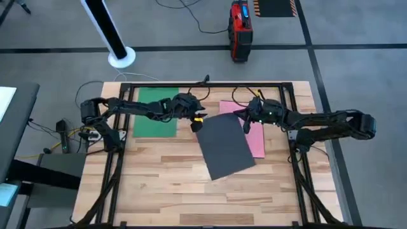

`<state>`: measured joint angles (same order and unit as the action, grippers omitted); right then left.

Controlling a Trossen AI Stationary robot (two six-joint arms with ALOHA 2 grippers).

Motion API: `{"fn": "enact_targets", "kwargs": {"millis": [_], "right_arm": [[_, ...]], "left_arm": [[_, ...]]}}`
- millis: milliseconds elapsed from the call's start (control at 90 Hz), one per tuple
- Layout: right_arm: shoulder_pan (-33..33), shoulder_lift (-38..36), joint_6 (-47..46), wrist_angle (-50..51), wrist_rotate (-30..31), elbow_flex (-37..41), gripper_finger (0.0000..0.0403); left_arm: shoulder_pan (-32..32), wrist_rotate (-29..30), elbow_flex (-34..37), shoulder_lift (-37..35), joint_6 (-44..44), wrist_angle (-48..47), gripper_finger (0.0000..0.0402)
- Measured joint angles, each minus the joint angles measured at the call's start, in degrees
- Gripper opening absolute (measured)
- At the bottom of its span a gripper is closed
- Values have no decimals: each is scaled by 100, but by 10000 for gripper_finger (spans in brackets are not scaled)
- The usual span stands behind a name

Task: Organize paper
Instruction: Move the black paper to the bottom left of the table

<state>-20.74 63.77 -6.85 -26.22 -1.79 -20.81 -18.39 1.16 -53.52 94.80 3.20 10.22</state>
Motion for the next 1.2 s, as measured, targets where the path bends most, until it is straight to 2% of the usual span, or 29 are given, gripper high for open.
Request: {"fn": "enact_targets", "kwargs": {"millis": [144, 267, 444, 722, 856, 967, 1200], "right_arm": [[114, 0, 4, -1, 2, -64, 0], [165, 2, 41, 4, 8, -89, 0], [169, 2, 89, 4, 18, -91, 0], [167, 2, 88, 1, 21, -91, 0], [203, 2, 89, -5, 21, -91, 0], [289, 2, 122, -39, 20, -91, 0], [392, 2, 146, -115, 19, -93, 0]], "left_arm": [[2, -148, 0, 0, -22, -38, 135], [2, -570, 0, 0, -76, -7, 135], [9, -865, 0, 0, -109, 36, 135], [7, -1036, 0, 7, -219, 93, 141], [-9, -1078, -10, 165, -359, 73, 154], [-17, -1432, -162, 452, -444, 84, 166], [43, -1665, -874, 1041, -452, -306, 173]]}}
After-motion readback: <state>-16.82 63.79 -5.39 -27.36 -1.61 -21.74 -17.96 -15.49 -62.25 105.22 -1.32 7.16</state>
